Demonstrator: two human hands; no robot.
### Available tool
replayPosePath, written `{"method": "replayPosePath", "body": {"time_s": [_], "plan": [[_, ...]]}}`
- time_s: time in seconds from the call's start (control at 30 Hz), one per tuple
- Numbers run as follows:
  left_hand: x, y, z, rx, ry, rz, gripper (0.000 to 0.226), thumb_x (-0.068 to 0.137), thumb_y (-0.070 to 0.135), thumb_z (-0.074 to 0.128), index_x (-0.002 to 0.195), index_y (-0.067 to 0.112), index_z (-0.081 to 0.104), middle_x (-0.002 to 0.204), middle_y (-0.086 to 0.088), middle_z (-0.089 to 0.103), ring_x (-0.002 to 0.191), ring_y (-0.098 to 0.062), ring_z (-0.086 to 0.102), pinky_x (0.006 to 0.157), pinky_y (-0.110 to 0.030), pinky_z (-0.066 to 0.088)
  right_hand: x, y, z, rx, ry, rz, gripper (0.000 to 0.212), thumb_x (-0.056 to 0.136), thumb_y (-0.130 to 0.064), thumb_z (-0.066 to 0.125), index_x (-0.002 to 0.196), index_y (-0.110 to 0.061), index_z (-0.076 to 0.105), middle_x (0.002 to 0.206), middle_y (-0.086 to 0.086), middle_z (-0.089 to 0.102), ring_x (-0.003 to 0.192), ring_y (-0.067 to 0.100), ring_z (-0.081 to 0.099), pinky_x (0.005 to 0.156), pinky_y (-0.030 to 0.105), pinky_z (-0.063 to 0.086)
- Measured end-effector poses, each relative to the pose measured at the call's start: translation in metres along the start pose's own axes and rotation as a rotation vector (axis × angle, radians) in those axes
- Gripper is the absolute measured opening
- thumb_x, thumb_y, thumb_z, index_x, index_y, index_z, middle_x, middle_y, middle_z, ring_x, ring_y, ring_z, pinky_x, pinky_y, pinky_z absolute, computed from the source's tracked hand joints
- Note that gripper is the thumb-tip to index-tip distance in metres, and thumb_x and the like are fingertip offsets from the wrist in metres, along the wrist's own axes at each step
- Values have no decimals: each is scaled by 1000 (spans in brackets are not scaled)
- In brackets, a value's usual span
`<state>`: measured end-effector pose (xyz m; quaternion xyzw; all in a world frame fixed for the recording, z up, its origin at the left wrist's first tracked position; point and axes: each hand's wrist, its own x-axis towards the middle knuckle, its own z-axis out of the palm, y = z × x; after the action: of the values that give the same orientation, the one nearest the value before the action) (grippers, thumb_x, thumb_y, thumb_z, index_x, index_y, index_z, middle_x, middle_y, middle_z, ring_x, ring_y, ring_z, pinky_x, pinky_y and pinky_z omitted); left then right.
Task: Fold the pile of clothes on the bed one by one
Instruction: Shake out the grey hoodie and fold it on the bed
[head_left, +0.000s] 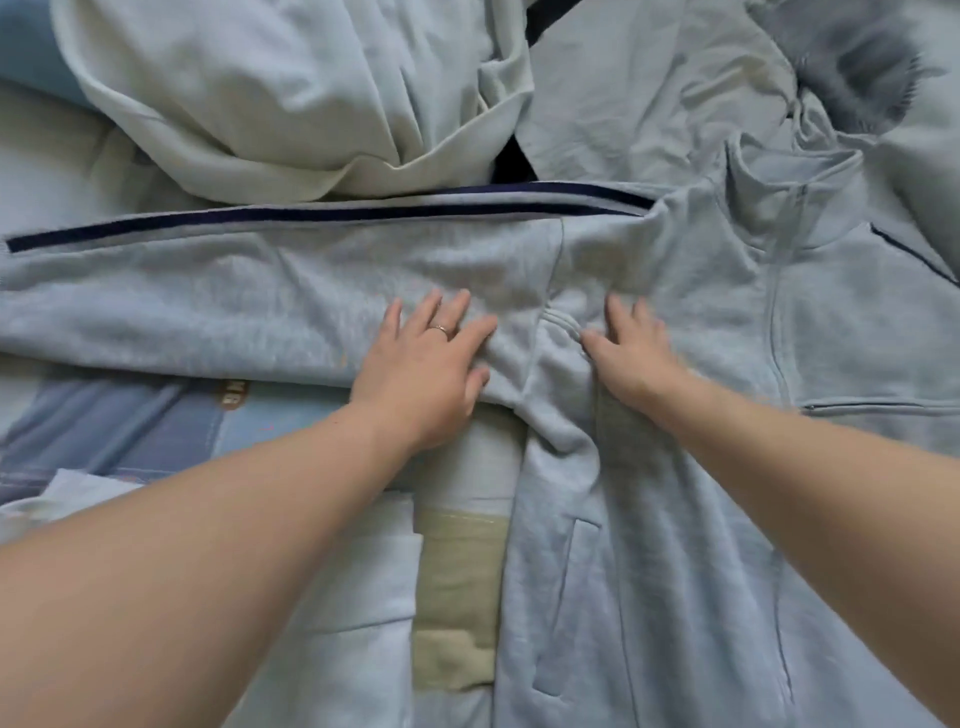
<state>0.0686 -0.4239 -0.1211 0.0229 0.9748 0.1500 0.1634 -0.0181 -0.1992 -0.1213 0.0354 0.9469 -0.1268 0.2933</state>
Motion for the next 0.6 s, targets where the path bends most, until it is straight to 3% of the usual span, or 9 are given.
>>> {"method": "replayPosePath", "body": {"time_s": [0.13,0.2,0.27,0.3,0.4,0.47,0.6], "plan": [[13,52,26,-35,42,-284,58,103,51,29,158,37,18,170,0,2,156,-28,-2,122,-56,-4,-7,48,-16,140,-148,-406,55,103,-30,52,156,-29,35,166,-3,20,155,22,11,125,45,11],[15,72,29,-72,136,-375,58,103,50,31,158,34,22,170,-2,4,155,-29,-2,122,-55,-5,-11,86,-30,144,14,-506,53,101,-37,55,152,-27,44,162,-2,31,152,21,24,125,41,18],[16,93,30,-66,253,-291,60,102,48,37,158,32,23,170,-4,5,155,-28,-1,122,-52,-4,-11,127,-40,-35,268,-440,58,99,-44,49,154,-30,39,165,4,27,152,27,23,123,46,19],[17,105,31,-38,272,-189,61,101,48,38,158,32,22,170,-4,5,156,-28,-1,123,-51,-3,-11,148,-44,-127,293,-367,59,100,-46,46,156,-34,32,168,3,19,153,29,17,122,47,17],[24,141,46,99,83,61,67,100,59,31,160,39,11,170,2,-3,156,-24,-6,123,-51,-3,-6,217,-48,-320,78,-228,66,100,-59,34,159,-42,9,170,-6,-5,156,25,1,123,47,8],[28,160,61,144,-32,-17,71,100,62,31,160,40,2,169,4,-9,155,-21,-11,123,-52,-5,-8,265,-51,-376,4,-164,69,101,-61,28,160,-39,-1,169,-8,-11,156,20,-5,125,46,3],[24,199,71,72,-17,-236,72,102,47,39,161,31,1,170,-1,-9,155,-27,-9,122,-53,-4,-26,311,-58,-321,17,69,70,103,-57,26,161,-32,-5,168,-6,-15,156,25,-8,124,55,2]]}}
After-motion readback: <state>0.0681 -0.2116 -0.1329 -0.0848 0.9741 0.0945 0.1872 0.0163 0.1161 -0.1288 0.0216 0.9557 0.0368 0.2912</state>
